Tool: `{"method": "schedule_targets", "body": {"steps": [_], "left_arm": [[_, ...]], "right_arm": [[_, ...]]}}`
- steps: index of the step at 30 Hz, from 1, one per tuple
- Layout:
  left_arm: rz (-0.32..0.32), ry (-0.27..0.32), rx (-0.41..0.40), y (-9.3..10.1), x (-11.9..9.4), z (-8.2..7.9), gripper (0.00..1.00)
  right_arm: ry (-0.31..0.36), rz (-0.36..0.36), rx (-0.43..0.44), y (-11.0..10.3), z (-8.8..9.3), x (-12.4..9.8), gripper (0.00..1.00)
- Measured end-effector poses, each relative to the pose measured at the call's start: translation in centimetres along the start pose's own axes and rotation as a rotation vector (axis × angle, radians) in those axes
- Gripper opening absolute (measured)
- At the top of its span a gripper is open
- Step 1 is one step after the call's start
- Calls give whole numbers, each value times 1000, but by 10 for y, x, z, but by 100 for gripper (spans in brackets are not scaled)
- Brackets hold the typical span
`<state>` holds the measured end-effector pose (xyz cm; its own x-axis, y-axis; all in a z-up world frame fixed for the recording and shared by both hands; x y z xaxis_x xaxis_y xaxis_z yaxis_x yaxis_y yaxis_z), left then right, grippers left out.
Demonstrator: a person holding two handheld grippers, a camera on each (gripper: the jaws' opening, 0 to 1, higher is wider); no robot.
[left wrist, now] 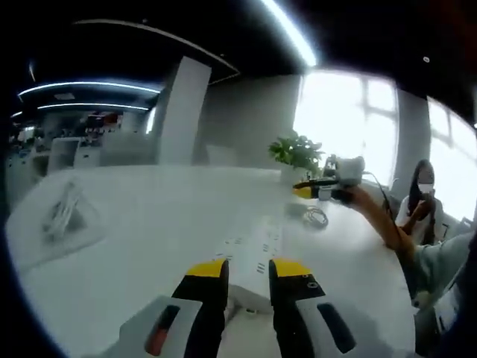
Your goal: Straighten the power strip on the desk, plug the charger into it
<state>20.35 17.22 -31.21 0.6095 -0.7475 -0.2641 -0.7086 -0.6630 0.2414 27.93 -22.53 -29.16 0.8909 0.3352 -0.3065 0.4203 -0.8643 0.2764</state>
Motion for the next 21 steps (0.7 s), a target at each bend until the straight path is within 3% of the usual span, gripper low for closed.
{"method": "schedule_targets", "body": {"steps": [5,11,14,21], "left_arm": [[9,-13,2,1,1,2,22],[12,-21,-3,1,0,3,22],[15,-26,-8,1,0,4,22],[36,-29,-21,4,0,5,22]], "right_arm": [[-35,21,-3,11,5,-2,24],[-64,26,52,21,17,-4,27],[-106,27,64,28,25,-1,29],[-172,15,63,24,35,0,35]]}}
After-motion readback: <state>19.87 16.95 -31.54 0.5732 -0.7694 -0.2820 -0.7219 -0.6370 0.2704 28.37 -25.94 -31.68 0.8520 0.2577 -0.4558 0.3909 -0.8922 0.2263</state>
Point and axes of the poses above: the point that each gripper's makers call its tool centre point, and the gripper's own axes: x roughly forward along the fingers, y roughly to its right, z roughly out of its underside, the point moved 7 cm from there along -x, roughly backward along the fingers, and after that the axes turned 2 degrees about -z, right-handed, at the moved point
